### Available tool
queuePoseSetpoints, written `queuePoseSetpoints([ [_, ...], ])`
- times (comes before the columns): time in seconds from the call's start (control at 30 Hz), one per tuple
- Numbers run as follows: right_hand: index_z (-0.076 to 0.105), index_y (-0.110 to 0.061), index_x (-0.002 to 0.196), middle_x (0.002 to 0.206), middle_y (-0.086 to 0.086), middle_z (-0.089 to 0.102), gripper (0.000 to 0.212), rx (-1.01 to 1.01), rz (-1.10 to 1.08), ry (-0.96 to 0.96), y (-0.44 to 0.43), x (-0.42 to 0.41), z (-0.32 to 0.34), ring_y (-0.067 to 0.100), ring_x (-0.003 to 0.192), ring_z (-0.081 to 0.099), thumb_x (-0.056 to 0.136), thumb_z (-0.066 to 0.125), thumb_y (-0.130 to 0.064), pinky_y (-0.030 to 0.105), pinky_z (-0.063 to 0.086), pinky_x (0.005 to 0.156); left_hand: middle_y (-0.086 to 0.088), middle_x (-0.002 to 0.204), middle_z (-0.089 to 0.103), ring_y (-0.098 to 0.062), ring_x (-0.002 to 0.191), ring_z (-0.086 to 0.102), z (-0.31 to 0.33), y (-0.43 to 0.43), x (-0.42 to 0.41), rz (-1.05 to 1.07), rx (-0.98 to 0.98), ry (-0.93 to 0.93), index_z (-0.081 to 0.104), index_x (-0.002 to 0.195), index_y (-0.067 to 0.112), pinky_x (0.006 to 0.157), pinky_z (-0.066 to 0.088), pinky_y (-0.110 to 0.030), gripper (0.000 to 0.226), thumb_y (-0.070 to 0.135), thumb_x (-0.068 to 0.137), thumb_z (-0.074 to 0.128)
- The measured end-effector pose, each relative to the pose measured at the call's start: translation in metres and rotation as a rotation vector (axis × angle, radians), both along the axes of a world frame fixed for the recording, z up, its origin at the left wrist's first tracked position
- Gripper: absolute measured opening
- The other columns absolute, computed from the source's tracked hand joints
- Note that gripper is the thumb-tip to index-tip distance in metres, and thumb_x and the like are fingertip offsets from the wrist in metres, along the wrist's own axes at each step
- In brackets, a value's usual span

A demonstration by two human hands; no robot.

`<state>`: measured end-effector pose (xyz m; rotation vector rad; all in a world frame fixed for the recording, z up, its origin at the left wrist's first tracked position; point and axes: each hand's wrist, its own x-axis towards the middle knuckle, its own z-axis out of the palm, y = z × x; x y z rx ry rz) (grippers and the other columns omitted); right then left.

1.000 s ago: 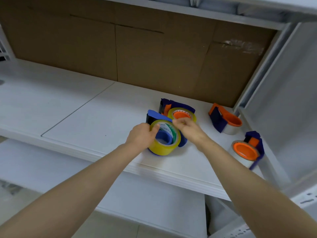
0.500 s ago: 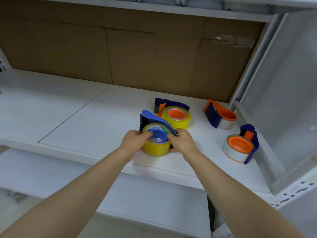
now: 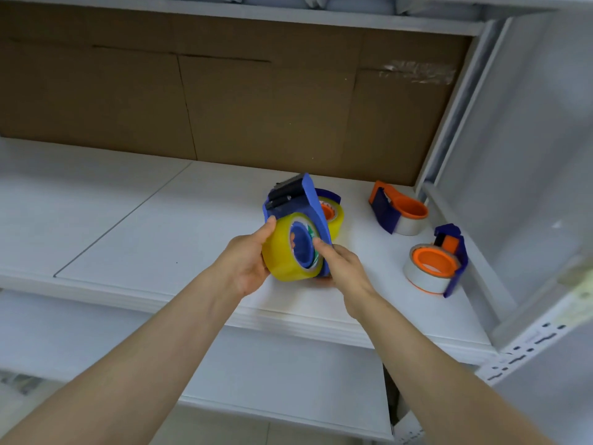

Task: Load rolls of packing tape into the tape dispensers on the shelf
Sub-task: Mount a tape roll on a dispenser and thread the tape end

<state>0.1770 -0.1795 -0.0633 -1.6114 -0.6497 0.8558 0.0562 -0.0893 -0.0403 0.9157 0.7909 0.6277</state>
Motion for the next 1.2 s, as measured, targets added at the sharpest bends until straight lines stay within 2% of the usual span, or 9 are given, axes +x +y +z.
queuePoseSetpoints([
  [0.17, 0.055, -0.019, 0.109, 0.112, -0.001, 0.055, 0.021, 0.267, -0.304, -0.396, -0.007, 0.001, 0.0, 0.013, 0.101, 0.055, 0.092, 0.053, -0.032, 0.026, 0.049, 0.085, -0.015, 0.102, 0.069, -0.025, 0.089, 0.066, -0.005, -0.01, 0.007, -0.017, 0.128, -0.03, 0.062, 0.107, 0.001, 0.084, 0.053, -0.035, 0.024, 0.018, 0.092, 0.054],
  [0.4, 0.064, -0.013, 0.11, 0.099, 0.0, 0.063, 0.026, 0.231, -0.073, -0.343, -0.003, -0.008, 0.008, 0.017, 0.095, 0.059, 0.092, 0.053, -0.029, 0.033, 0.051, 0.085, -0.008, 0.08, 0.07, -0.017, 0.068, 0.068, -0.002, -0.023, 0.017, -0.003, 0.237, -0.053, 0.065, 0.09, 0.005, 0.06, 0.054, -0.025, 0.014, 0.003, 0.089, 0.051],
  [0.57, 0.063, -0.01, 0.117, 0.105, 0.002, 0.06, 0.027, 0.273, 0.008, -0.765, -0.012, -0.008, -0.011, 0.007, 0.089, 0.052, 0.091, 0.054, -0.011, 0.005, 0.04, 0.079, -0.01, 0.075, 0.06, -0.022, 0.07, 0.054, 0.002, -0.023, 0.02, 0.074, 0.254, 0.024, 0.061, 0.078, 0.006, 0.071, 0.044, -0.032, 0.013, 0.003, 0.087, 0.052],
  [0.67, 0.066, -0.01, 0.112, 0.1, -0.001, 0.061, 0.03, 0.291, 0.02, -0.587, -0.016, -0.006, -0.014, 0.009, 0.086, 0.058, 0.085, 0.059, 0.001, 0.006, 0.044, 0.079, -0.01, 0.076, 0.06, -0.023, 0.071, 0.054, 0.004, -0.02, 0.021, 0.092, 0.259, 0.02, 0.061, 0.077, 0.007, 0.071, 0.044, -0.033, 0.014, 0.002, 0.087, 0.052],
  [0.8, 0.064, -0.013, 0.112, 0.102, 0.005, 0.067, 0.026, 0.249, -0.075, -0.102, -0.009, -0.001, 0.005, 0.02, 0.094, 0.064, 0.087, 0.063, -0.019, 0.029, 0.055, 0.081, -0.008, 0.078, 0.067, -0.02, 0.069, 0.063, 0.001, -0.023, 0.023, 0.048, 0.296, -0.004, 0.066, 0.081, 0.009, 0.069, 0.052, -0.029, 0.016, 0.002, 0.088, 0.053],
  [0.9, 0.067, -0.011, 0.105, 0.101, 0.012, 0.067, 0.02, 0.282, -0.091, -0.232, -0.007, -0.001, 0.007, 0.027, 0.094, 0.064, 0.086, 0.064, -0.017, 0.032, 0.055, 0.08, -0.002, 0.071, 0.07, -0.012, 0.06, 0.066, -0.002, -0.025, 0.024, 0.034, 0.305, -0.003, 0.067, 0.082, 0.011, 0.059, 0.054, -0.023, 0.018, 0.001, 0.087, 0.053],
  [1.0, 0.071, -0.009, 0.1, 0.091, 0.002, 0.063, 0.018, 0.317, -0.047, -0.357, -0.011, -0.002, -0.004, 0.017, 0.087, 0.063, 0.083, 0.066, -0.006, 0.027, 0.053, 0.082, -0.005, 0.072, 0.067, -0.017, 0.065, 0.061, -0.004, -0.022, 0.025, 0.071, 0.288, 0.0, 0.066, 0.079, 0.011, 0.067, 0.05, -0.026, 0.017, 0.002, 0.087, 0.054],
  [1.1, 0.071, -0.009, 0.097, 0.086, -0.007, 0.062, 0.021, 0.334, 0.01, -0.34, -0.013, -0.002, -0.011, -0.003, 0.074, 0.059, 0.079, 0.067, 0.001, 0.013, 0.05, 0.076, -0.007, 0.076, 0.066, -0.019, 0.07, 0.059, -0.005, -0.019, 0.025, 0.082, 0.293, -0.003, 0.066, 0.08, 0.011, 0.072, 0.048, -0.03, 0.014, 0.005, 0.088, 0.055],
  [1.2, 0.068, -0.016, 0.098, 0.09, -0.003, 0.064, 0.02, 0.28, -0.059, -0.314, -0.011, 0.001, -0.001, 0.001, 0.073, 0.059, 0.081, 0.064, -0.004, 0.012, 0.049, 0.069, -0.001, 0.073, 0.072, -0.014, 0.066, 0.066, -0.007, -0.018, 0.023, 0.046, 0.301, -0.032, 0.068, 0.086, 0.012, 0.065, 0.054, -0.024, 0.013, 0.006, 0.088, 0.057],
])
